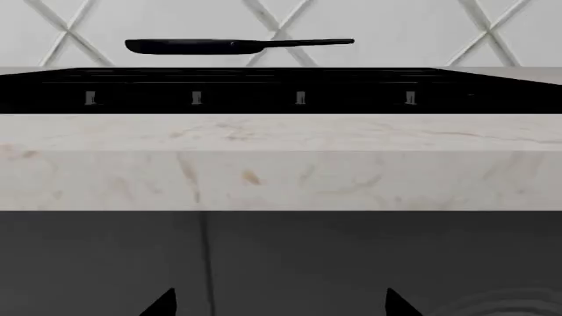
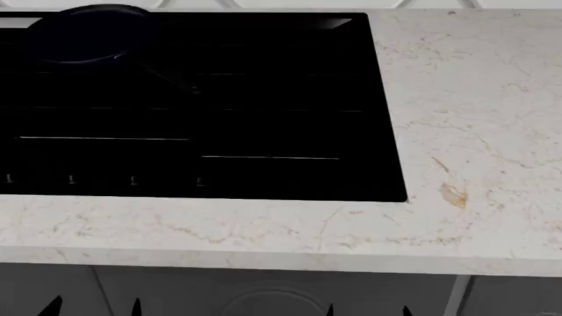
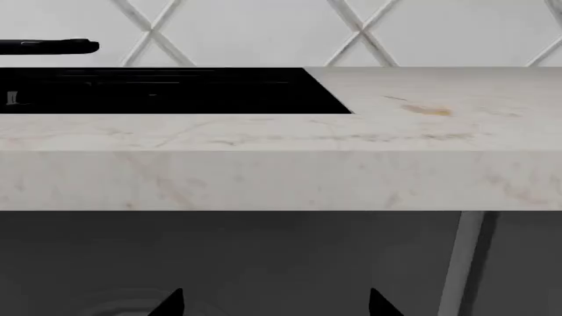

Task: Pick the artichoke from the plate and place it in the pan.

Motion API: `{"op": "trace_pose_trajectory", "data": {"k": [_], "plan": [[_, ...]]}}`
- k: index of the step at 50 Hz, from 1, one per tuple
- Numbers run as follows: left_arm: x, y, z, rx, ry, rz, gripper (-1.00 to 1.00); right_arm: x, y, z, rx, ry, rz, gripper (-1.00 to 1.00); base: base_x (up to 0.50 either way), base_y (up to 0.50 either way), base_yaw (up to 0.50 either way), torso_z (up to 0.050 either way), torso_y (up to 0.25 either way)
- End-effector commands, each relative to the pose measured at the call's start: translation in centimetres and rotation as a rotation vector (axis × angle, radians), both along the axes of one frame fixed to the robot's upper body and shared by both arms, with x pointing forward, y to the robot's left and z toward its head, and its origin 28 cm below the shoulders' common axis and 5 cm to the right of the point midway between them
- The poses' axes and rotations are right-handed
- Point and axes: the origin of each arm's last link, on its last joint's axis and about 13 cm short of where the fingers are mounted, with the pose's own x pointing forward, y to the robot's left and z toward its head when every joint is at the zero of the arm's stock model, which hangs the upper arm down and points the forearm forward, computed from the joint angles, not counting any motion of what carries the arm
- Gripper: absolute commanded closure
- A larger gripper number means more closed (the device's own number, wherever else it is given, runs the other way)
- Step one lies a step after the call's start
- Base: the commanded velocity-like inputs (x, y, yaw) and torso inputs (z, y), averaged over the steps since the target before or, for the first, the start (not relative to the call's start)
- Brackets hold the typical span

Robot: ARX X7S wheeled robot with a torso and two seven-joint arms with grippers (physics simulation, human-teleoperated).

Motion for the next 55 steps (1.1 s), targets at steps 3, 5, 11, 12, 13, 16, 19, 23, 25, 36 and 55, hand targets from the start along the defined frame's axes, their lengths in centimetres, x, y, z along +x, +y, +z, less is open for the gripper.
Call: {"op": "trace_pose_trajectory", "data": {"k": [3,5,11,12,13,16,19,23,25,36,55], "plan": [[-0.6,-0.3,0.0,0.004,-0.004,-0.006,-1.00,-0.5,-0.1,0.2,-0.027,-0.001,-0.010,-1.00,0.00,0.00,0.00,0.000,0.000],[-1.0,-0.3,0.0,0.019,-0.012,-0.014,-1.00,-0.5,-0.1,0.2,-0.004,-0.006,-0.003,-1.00,0.00,0.00,0.00,0.000,0.000],[-0.4,-0.4,0.0,0.062,0.003,-0.021,-1.00,-0.1,0.1,0.1,-0.025,0.006,-0.004,-1.00,0.00,0.00,0.00,0.000,0.000],[-0.2,-0.5,-0.1,0.064,0.002,-0.019,-1.00,0.0,0.1,0.1,-0.028,0.009,-0.004,-1.00,0.00,0.00,0.00,0.000,0.000],[0.0,-0.4,-0.1,0.059,0.012,-0.013,-1.00,0.0,0.1,0.1,-0.032,0.009,-0.002,-1.00,0.00,0.00,0.00,0.000,0.000],[0.3,-0.3,-0.2,0.079,0.010,0.026,-1.00,0.0,0.0,0.1,-0.029,0.010,-0.004,-1.00,0.00,0.00,0.00,0.000,0.000],[0.4,-0.3,0.0,0.031,0.001,0.004,-1.00,0.0,0.0,0.1,-0.031,0.010,-0.004,-1.00,0.00,0.00,0.00,0.000,0.000],[0.5,-0.4,-0.1,0.030,0.015,0.008,-1.00,-0.1,0.0,0.2,-0.028,0.012,-0.007,-1.00,0.00,0.00,0.00,0.000,0.000],[0.5,-0.4,0.0,0.020,0.013,0.005,-1.00,-0.1,0.0,0.2,-0.027,0.013,-0.007,-1.00,0.00,0.00,0.00,0.000,0.000],[0.3,-0.3,0.0,-0.011,0.031,-0.007,-1.00,-0.3,-0.1,0.2,-0.026,0.021,-0.006,-1.00,0.00,0.00,0.00,0.048,0.000],[0.8,-0.2,0.1,-0.006,0.032,0.002,-1.00,0.0,-0.1,0.1,-0.021,0.022,-0.004,-1.00,0.00,0.00,0.00,0.050,0.000]]}}
